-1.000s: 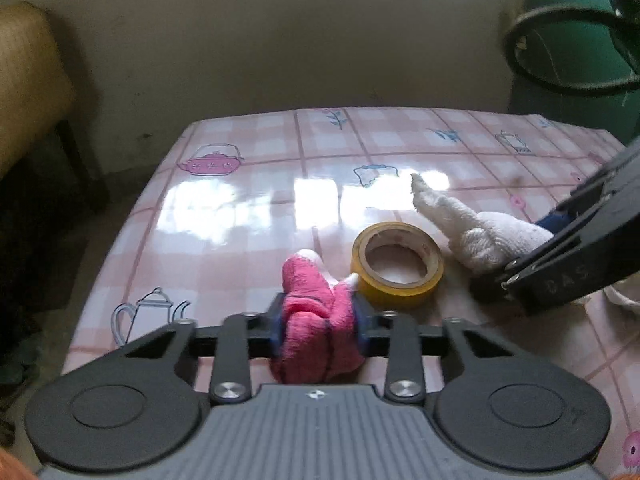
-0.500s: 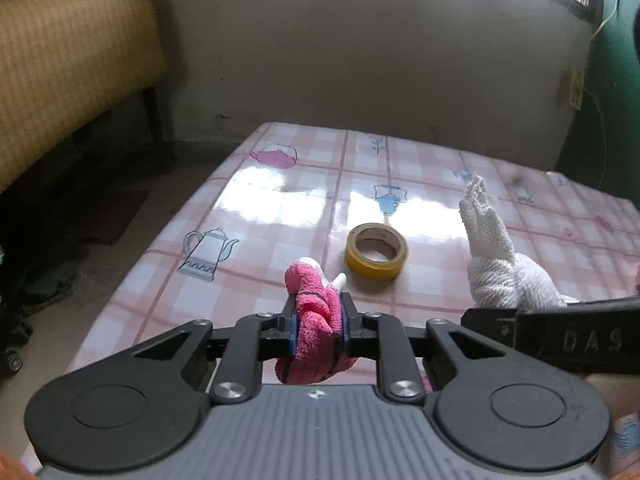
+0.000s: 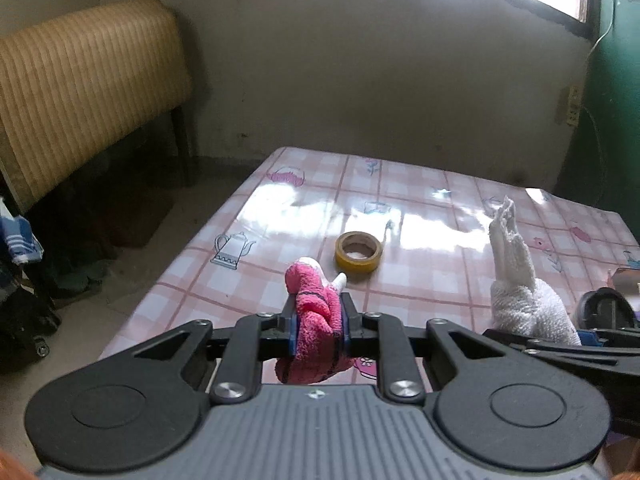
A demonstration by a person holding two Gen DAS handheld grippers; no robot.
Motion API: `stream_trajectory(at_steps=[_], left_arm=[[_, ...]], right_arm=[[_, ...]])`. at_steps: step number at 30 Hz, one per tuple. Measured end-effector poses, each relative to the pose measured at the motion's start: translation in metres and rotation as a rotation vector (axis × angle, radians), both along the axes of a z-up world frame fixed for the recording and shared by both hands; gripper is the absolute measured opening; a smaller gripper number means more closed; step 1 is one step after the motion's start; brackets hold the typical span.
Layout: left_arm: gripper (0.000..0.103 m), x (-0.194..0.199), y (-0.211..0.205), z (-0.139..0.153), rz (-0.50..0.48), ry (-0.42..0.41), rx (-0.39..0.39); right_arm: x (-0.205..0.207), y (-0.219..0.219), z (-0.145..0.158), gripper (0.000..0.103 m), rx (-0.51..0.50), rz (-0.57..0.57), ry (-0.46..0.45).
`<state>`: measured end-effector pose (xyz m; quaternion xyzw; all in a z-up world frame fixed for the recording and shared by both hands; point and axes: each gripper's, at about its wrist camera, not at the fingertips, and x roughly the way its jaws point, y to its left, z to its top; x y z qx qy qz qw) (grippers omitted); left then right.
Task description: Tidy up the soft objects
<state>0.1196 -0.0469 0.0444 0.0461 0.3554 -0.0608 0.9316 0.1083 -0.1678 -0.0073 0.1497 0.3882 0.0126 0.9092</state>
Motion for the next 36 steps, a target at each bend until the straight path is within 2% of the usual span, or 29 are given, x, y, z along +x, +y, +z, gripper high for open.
stream_trajectory(at_steps=[11, 36], left_arm=[[0.022, -0.02, -0.008, 0.009, -0.021, -0.018, -0.001], [0.022, -0.038, -0.031, 0.013, -0.08, -0.026, -0.03]], right_arm=[[-0.03, -0.003, 0.022, 0.057, -0.084, -0.008, -0.052], [-0.055, -0.015, 0.039, 0.058, -0.111, -0.048, -0.091]])
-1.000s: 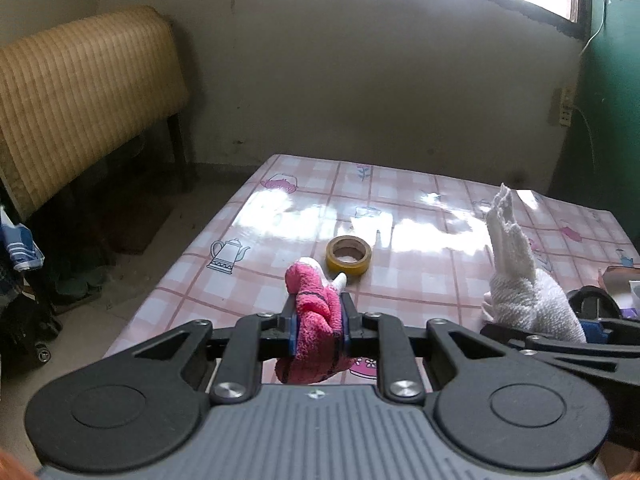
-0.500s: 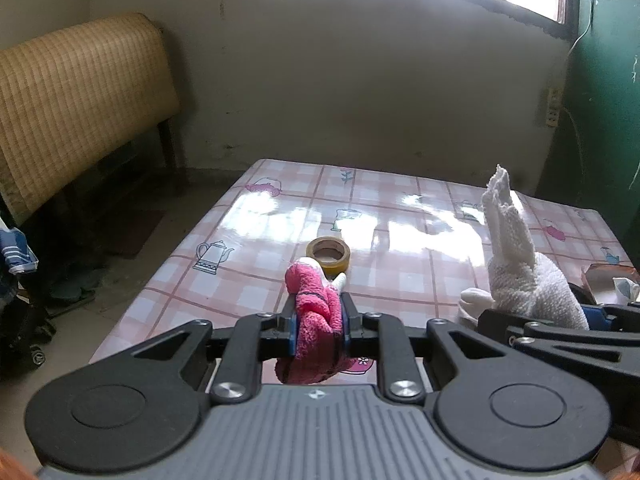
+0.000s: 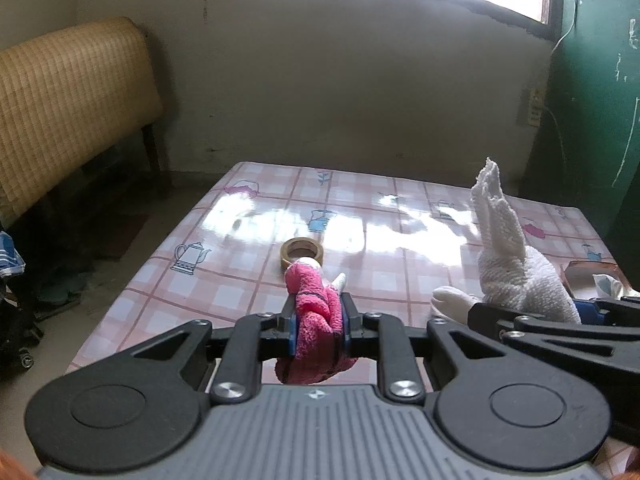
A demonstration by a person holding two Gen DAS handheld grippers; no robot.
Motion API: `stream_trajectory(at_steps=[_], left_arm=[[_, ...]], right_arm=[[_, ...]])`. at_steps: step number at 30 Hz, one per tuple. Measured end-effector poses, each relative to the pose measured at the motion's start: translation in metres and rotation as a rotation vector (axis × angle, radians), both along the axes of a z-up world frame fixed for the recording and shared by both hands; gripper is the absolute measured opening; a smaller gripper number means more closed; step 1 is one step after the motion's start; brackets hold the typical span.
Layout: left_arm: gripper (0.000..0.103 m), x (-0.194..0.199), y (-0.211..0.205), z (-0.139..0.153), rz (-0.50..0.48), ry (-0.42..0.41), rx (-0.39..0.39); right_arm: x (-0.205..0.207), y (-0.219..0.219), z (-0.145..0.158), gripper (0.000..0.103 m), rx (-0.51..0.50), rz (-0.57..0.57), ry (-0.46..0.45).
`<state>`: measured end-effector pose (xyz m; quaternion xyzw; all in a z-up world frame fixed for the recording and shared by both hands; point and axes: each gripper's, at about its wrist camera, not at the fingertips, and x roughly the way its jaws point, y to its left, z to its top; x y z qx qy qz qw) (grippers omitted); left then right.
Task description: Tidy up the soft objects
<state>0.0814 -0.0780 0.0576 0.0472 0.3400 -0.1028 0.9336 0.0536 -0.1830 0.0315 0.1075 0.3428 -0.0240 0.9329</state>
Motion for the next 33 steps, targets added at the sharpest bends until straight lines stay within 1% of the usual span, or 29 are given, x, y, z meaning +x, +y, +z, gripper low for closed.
stream_trajectory(at_steps=[11, 33], left_arm=[[0.022, -0.006, -0.015, 0.0, -0.042, -0.001, -0.016], [0.022, -0.015, -0.047, -0.008, -0.131, 0.008, -0.007]], right_arm=[[-0.013, -0.019, 0.002, 0.058, -0.005, -0.038, -0.014], [-0.031, -0.052, 0.0, 0.058, -0.011, -0.1, -0.013]])
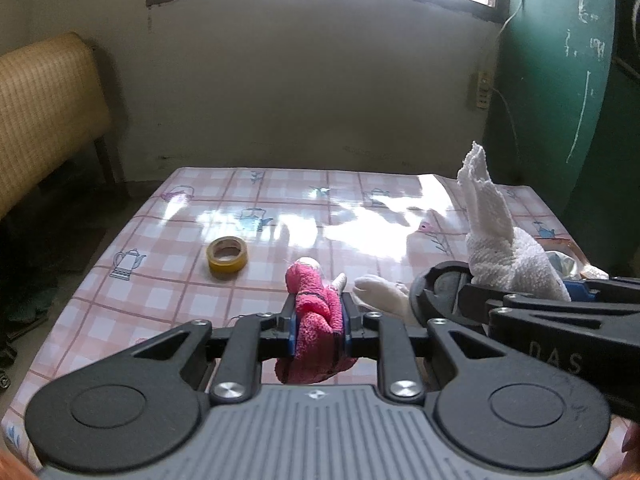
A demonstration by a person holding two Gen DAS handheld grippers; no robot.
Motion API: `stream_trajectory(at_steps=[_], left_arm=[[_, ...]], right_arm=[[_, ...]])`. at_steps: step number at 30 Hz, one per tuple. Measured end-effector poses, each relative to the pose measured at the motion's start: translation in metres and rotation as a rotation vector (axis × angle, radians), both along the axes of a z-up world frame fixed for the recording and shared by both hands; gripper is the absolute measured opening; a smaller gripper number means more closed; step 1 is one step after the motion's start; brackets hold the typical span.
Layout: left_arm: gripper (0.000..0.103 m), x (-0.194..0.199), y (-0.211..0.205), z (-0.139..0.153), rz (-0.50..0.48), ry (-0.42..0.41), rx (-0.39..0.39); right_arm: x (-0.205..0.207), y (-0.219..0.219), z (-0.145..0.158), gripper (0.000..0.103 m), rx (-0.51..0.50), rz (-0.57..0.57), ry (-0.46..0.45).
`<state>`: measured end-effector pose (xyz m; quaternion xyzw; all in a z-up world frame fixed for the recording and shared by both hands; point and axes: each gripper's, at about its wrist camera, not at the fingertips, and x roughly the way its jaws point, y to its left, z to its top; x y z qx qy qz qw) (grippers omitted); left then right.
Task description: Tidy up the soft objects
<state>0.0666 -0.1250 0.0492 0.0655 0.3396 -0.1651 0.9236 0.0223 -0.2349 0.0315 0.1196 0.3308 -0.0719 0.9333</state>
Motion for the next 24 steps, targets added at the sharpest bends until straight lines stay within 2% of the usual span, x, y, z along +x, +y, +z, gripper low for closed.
stream_trajectory(at_steps=[24], left_arm=[[0.022, -0.015, -0.044, -0.01, -0.112, 0.01, 0.009]], right_arm=[[-0.021, -0.04, -0.009, 0.058, -0.019, -0.081, 0.016]])
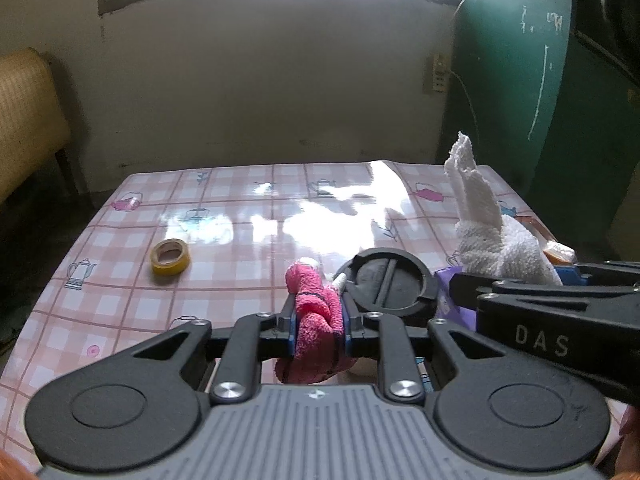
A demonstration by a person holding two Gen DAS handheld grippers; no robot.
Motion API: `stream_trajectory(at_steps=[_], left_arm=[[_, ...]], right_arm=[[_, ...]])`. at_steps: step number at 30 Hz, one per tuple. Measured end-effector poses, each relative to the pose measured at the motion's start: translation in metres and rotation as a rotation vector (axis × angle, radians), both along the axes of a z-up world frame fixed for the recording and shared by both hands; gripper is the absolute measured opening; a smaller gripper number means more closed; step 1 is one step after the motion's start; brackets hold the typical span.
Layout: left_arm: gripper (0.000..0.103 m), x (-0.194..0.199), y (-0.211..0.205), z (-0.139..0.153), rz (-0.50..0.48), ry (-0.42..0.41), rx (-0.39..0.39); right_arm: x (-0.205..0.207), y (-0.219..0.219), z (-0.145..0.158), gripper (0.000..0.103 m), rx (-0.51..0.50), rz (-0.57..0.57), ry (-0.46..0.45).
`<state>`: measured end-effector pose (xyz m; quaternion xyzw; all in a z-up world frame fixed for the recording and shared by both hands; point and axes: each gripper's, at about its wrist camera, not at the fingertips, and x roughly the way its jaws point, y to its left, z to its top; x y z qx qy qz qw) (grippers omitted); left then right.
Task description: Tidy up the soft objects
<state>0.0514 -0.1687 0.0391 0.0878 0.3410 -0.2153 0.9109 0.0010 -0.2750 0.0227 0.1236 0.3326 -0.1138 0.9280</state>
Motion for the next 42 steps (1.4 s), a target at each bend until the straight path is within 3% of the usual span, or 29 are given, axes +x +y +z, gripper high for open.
stream_trajectory(at_steps=[42], left_arm=[[0.023, -0.024, -0.08, -0.02, -0.209, 0.023, 0.025]], right_arm=[[-0.042, -0.085, -0.027, 0.058, -0.004, -0.158, 0.068]])
